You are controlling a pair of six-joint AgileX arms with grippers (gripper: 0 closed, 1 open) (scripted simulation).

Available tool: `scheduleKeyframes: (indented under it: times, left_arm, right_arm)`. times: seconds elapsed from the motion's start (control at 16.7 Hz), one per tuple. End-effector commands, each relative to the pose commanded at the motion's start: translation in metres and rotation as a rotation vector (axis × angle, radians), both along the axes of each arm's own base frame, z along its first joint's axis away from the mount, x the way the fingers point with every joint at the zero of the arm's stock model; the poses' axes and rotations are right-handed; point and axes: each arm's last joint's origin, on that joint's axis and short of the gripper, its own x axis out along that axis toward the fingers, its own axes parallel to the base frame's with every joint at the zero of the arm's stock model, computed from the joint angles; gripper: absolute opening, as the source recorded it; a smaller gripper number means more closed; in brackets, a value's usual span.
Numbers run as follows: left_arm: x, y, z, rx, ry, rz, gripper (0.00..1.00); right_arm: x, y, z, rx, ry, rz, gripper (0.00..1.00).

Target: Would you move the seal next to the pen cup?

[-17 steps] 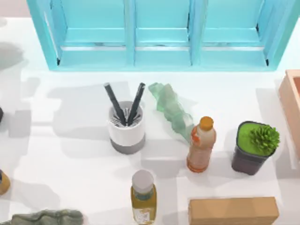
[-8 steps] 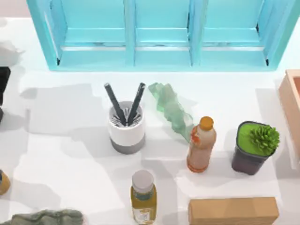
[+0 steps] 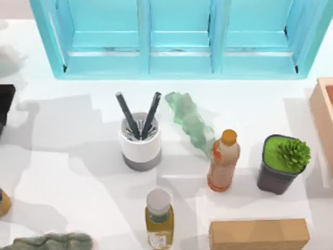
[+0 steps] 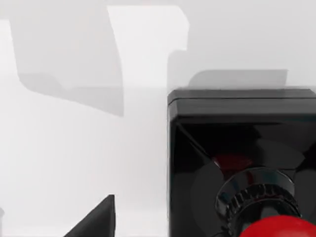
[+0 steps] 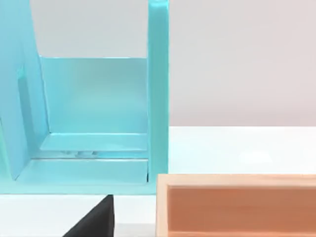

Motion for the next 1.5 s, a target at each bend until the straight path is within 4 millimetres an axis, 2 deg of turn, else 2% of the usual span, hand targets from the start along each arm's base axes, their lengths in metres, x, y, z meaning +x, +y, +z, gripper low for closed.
scheduleKeyframes:
  times: [0.72, 1.32, 1.5]
  left_arm:
    - [0.0, 0.0, 0.0, 0.0, 0.0, 0.0, 0.02]
    - [0.001, -0.002, 0.001, 0.0, -0.001, -0.003, 0.0]
    - [0.008, -0.02, 0.019, 0.001, -0.004, 0.003, 0.0]
  right_arm:
    - [0.0, 0.0, 0.0, 0.0, 0.0, 0.0, 1.0]
    - [0.0, 0.0, 0.0, 0.0, 0.0, 0.0, 1.0]
    - [0.0, 0.0, 0.0, 0.0, 0.0, 0.0, 1.0]
